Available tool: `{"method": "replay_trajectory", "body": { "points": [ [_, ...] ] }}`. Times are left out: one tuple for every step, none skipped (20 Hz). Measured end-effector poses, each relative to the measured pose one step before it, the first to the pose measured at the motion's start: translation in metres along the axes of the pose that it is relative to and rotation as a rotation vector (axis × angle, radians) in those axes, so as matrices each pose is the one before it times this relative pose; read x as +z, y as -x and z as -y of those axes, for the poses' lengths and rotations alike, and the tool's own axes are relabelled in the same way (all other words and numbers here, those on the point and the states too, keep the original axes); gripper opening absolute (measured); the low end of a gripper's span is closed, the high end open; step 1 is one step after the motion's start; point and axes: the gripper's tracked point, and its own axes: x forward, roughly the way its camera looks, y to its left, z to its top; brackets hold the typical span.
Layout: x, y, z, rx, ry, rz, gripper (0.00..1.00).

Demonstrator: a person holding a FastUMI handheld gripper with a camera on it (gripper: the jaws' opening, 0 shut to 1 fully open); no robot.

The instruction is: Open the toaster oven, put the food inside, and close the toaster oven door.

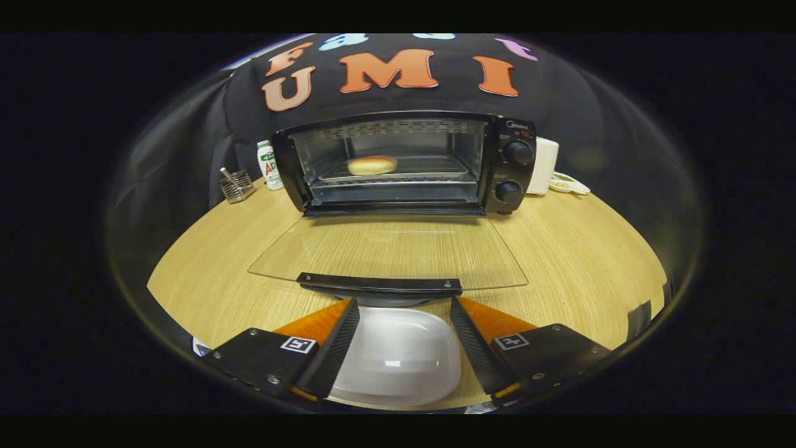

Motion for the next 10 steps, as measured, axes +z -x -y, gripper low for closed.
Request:
{"method": "replay_trajectory", "body": {
  "points": [
    [0.00247, -0.00130, 0.00171, -0.01000, -0.00837, 0.00581, 0.88],
    [-0.00044, -0.00146, 0.00018, -0.00387, -0.00358, -0.00793, 0.88],
    [0.00038, 0.00091, -0.00103, -0.00477, 0.00509, -0.00276, 0.88],
    [0.00117, 0.00136, -0.00018, -0.00360, 0.00633, 0.00602, 0.88],
    [0.00313, 0.00193, -0.00038, -0.00215, 0.00375, 0.00640, 0.88],
    [0.00612, 0.00360, -0.00059, -0.00044, -0.00051, 0.01502, 0.88],
    [0.00316, 0.00257, 0.00075, 0.00197, -0.00253, 0.00578, 0.88],
    [0.00412, 0.00393, -0.00087, 0.00173, -0.00530, 0.01437, 0.87],
    [0.00543, 0.00224, -0.00066, 0.00162, -0.00013, 0.01394, 0.87],
    [0.00477, 0.00286, -0.00032, 0.00109, -0.00201, 0.01526, 0.87]
  ]
}}
